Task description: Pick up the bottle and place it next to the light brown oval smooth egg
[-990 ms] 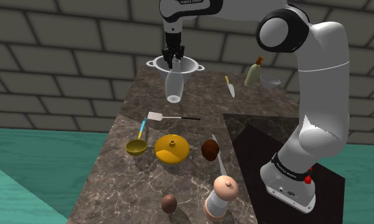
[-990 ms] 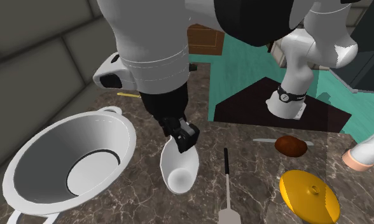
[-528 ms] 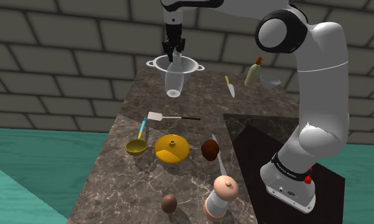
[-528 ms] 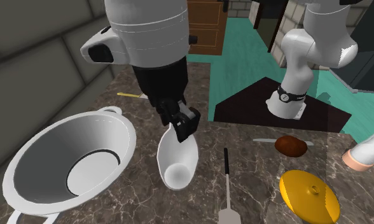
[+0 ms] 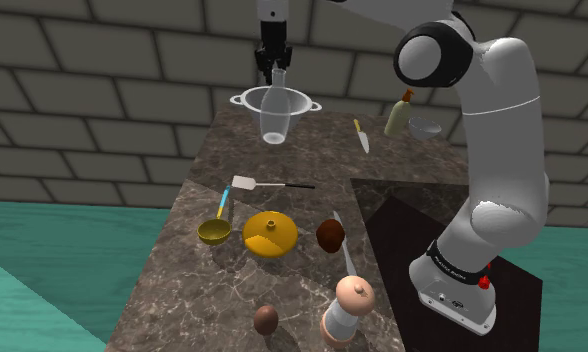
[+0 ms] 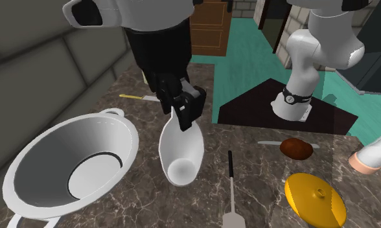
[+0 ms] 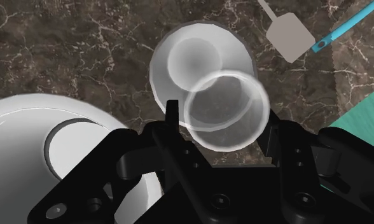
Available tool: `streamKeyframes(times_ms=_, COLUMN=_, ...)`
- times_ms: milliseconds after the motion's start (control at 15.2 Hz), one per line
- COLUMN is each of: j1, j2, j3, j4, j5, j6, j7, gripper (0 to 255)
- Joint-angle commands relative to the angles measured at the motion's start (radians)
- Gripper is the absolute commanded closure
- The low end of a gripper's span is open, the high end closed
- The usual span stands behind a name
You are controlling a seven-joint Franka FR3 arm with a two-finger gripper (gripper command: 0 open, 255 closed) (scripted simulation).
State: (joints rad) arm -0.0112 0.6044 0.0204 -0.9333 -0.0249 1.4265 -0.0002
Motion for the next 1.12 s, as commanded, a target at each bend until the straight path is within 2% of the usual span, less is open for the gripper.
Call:
streamKeyframes(times_ms=0, j1=0.001, j2=0.013, j3=0.000, j4=0.052, j5=0.000, j6=-0.039, j7=0.000, gripper=255)
streamKeyframes(times_ms=330, j1=0.004, j2=0.106, j3=-0.001, j4=0.280, j5=-0.002, j6=-0.174, j7=-0.003, gripper=255)
streamKeyframes(times_ms=462, j1=0.030, j2=-0.021, j3=0.007, j4=0.065, j5=0.000, j6=-0.087, j7=0.033, gripper=255)
streamKeyframes(times_ms=594, j1=0.055, j2=-0.100, j3=0.016, j4=-0.063, j5=0.002, j6=-0.038, j7=0.070, gripper=255)
streamKeyframes(times_ms=792, j1=0.094, j2=-0.187, j3=0.032, j4=-0.200, j5=0.004, j6=0.011, j7=0.126, gripper=255)
streamKeyframes(times_ms=1056, j1=0.145, j2=-0.273, j3=0.057, j4=-0.328, j5=0.009, j6=0.054, j7=0.204, gripper=255)
